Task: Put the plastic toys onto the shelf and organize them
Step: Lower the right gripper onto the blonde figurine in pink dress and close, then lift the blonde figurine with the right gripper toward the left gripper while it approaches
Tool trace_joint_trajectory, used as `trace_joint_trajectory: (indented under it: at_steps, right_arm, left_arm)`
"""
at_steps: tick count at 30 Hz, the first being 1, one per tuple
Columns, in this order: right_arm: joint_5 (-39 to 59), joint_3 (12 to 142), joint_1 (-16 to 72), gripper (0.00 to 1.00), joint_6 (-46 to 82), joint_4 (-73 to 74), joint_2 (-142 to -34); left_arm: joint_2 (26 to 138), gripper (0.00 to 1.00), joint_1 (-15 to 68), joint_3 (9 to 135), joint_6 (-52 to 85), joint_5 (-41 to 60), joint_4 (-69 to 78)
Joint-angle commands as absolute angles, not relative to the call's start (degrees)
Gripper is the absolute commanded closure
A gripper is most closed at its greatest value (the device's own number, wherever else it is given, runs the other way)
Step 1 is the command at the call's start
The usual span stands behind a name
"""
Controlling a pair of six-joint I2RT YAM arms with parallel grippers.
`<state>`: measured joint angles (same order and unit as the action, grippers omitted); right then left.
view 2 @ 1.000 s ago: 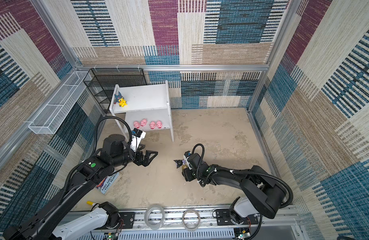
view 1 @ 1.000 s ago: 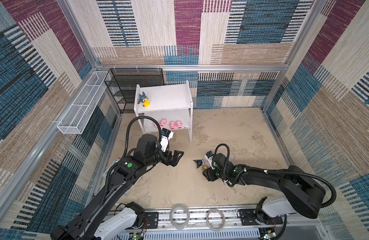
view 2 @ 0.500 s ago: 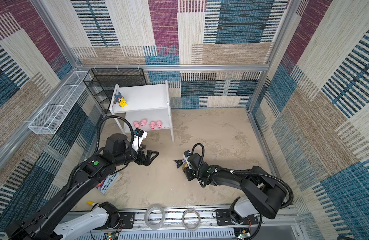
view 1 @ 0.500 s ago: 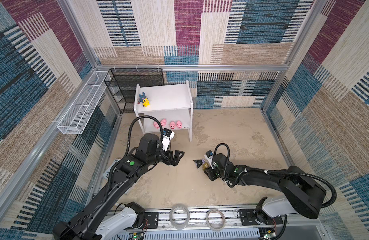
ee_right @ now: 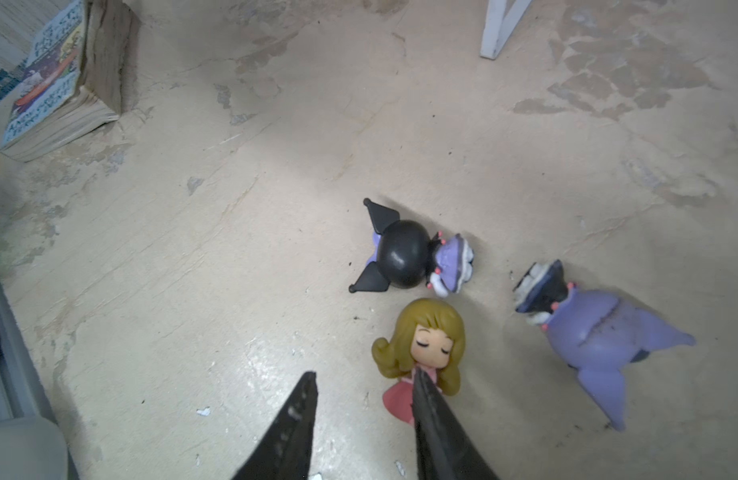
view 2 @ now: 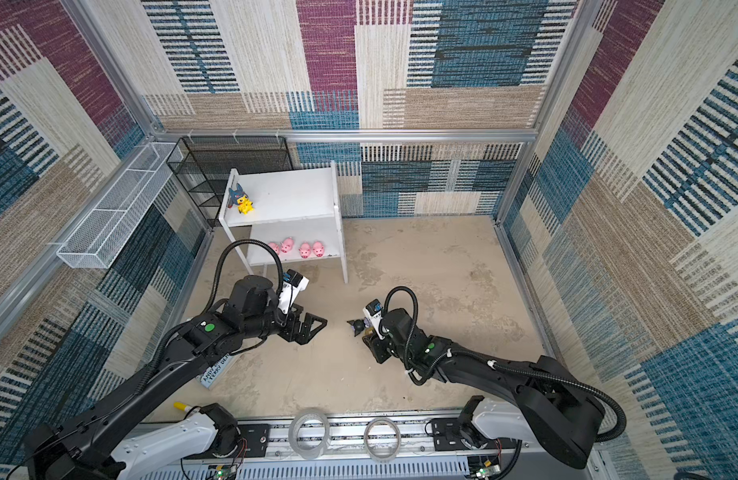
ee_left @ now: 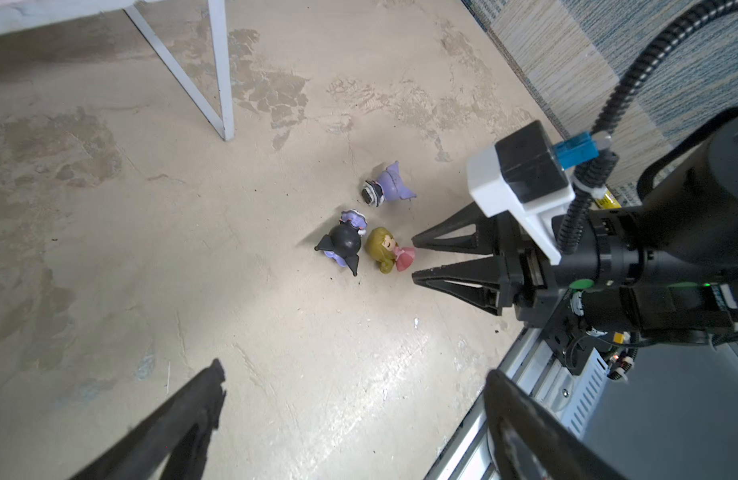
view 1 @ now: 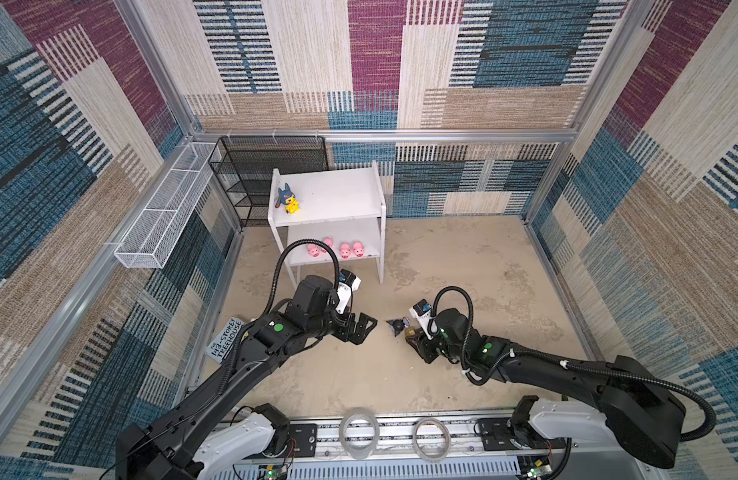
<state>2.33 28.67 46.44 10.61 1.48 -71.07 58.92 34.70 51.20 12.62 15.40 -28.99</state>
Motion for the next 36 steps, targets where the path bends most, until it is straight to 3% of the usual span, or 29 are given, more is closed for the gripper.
trace_joint_trajectory:
  at_steps: [1,9,23,36]
  right_arm:
    - [-1.3,30.1,46.3,0.57,14.8,-0.1,-73.4]
    - [-1.1,28.9,46.2,0.57,18.7,1.4,-78.0]
    - [-1.2,31.4,46.2,0.69,17.1,5.3,-84.6]
    - [-0.5,28.3,46.4,0.79,15.9,7.7,-80.3]
  left_arm:
    - [58.3,0.01,35.2,50.8,14.1,15.3,-28.6]
    - [57.2,0.02,35.3,50.7,13.6,14.4,-28.9]
    - [56.6,0.02,35.5,50.4,13.3,13.8,-29.2]
    - [59.6,0.02,35.9,50.6,14.3,14.7,-29.1]
